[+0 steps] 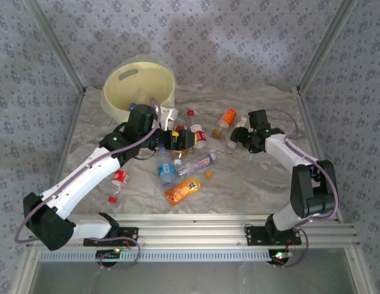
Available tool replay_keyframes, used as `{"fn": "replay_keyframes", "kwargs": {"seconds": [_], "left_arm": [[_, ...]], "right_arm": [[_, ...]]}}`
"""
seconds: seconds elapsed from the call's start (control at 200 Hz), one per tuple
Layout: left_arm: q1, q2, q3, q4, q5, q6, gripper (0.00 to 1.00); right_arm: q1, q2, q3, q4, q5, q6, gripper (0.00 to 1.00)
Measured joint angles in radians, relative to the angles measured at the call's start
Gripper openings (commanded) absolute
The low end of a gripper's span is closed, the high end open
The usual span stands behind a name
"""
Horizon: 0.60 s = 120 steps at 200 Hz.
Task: Put the plastic bottles in the bin
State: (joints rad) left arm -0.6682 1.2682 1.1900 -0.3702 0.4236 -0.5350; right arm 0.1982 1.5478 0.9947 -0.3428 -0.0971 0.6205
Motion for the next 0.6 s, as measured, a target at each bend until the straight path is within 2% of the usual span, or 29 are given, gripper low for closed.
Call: {"fn": "replay_keyframes", "kwargs": {"seconds": [0.285, 0.6], "left_arm": [[-0.035, 0.006, -0.007, 0.027, -0.012, 0.011, 1.0], [-0.035, 0.028, 0.024, -0.006, -0.024, 0.027, 1.0]], "right_arm": [[-0.007, 0.098, 0.01, 0.077, -0.067, 0.064, 0.65], [-0.003, 0.179, 0.01, 0.142, -0.096, 0.107, 0.58]]}}
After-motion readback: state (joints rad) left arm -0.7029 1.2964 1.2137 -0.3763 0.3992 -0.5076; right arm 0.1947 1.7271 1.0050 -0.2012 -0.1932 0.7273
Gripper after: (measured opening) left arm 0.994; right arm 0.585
